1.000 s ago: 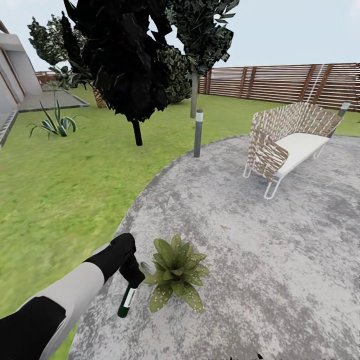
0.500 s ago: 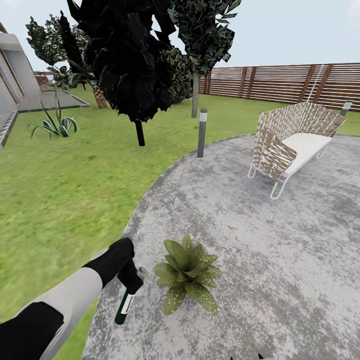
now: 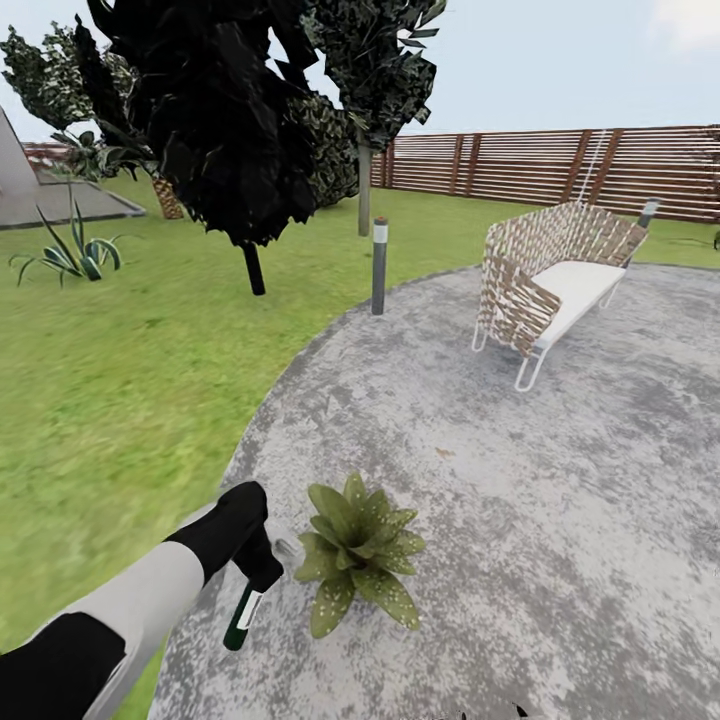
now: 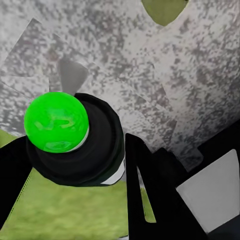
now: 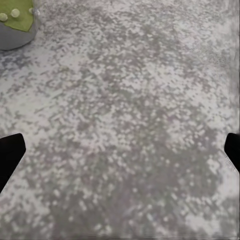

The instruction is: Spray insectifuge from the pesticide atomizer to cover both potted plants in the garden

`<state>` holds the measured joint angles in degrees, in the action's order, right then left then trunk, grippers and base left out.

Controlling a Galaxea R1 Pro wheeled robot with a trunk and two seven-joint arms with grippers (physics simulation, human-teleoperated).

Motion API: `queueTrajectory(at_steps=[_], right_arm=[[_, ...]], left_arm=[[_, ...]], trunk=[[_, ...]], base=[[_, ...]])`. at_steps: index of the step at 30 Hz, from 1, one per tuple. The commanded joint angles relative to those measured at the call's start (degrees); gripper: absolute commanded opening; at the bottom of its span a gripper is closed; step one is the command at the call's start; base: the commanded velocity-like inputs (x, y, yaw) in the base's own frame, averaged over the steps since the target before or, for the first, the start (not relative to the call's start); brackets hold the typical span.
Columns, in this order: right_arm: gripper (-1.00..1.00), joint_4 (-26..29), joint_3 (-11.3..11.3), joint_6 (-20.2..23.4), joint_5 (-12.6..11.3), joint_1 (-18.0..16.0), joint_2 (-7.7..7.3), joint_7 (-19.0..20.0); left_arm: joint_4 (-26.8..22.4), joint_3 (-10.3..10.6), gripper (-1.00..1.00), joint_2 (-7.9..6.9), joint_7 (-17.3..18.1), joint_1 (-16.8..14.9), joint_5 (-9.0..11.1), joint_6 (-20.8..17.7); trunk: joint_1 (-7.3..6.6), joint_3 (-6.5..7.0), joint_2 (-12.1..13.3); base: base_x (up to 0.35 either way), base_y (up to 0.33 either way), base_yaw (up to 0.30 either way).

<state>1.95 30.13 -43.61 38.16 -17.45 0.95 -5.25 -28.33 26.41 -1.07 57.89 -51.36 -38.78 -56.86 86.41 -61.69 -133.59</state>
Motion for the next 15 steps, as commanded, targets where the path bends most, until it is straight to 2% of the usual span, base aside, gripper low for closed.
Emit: queueTrajectory(at_steps=[1,6,15], right_arm=[[1.0,0.0,0.1,-0.1,0.6,0.0,0.02,-0.5],[1.0,0.1,0.1,-0.1,0.6,0.0,0.02,-0.5],[1.0,0.1,0.1,-0.1,0.6,0.0,0.02,-0.5]], left_arm=[[0.0,0.3,-1.0,0.05,0.0,0.1,-0.4,-0.2],[0.3,-0.1,-1.0,-0.38,-2.2,0.6,-0.4,-0.3],[0.3,-0.4,-1.0,-0.12,-2.4,0.7,-0.4,-0.2]], trunk=[[-0.01,-0.05,0.0],[-0.01,-0.05,0.0],[-0.01,-0.05,0.0]], base=[[0.001,0.0,-0.3],[0.0,0.083,-0.238],[0.002,0.293,-0.012]])
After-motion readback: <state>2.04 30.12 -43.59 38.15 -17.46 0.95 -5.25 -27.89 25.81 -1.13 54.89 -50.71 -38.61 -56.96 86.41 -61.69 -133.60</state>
